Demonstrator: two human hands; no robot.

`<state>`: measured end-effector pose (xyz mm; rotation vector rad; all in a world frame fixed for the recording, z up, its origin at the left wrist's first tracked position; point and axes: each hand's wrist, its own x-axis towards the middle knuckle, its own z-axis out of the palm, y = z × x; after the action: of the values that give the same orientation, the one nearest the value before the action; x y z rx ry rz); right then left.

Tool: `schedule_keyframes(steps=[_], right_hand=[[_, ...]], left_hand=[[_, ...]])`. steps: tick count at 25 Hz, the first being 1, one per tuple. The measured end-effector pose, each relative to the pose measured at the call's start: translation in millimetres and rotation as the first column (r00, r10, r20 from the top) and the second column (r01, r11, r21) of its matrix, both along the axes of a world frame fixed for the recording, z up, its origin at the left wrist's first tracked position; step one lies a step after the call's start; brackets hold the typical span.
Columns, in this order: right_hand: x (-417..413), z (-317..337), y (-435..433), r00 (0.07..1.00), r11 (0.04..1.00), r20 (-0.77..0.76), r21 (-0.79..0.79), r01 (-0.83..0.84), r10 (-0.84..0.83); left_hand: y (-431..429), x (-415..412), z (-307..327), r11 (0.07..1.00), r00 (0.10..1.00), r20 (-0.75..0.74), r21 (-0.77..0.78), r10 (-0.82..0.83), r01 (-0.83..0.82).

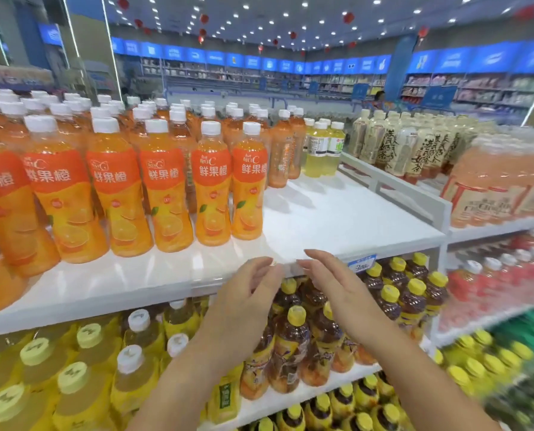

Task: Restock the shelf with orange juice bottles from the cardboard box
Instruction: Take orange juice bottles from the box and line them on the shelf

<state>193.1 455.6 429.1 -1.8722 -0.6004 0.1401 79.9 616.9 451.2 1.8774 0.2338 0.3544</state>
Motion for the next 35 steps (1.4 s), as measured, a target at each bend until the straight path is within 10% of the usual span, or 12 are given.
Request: schedule_keyframes(steps=[21, 35], right_hand=[[-218, -153, -442, 0.752, 0.796, -0.306, -0.028, 0.605, -0.583], [-388, -291, -554, 0.088, 0.335, -0.515, -0.409, 0.849, -0.852]], left_hand=[[-382, -66, -143, 0.755, 0.72, -0.297, -0.005, -0.628, 0.656], [-571, -92, -330, 0.23, 0.101, -0.567, -0.162, -0.818, 0.959]])
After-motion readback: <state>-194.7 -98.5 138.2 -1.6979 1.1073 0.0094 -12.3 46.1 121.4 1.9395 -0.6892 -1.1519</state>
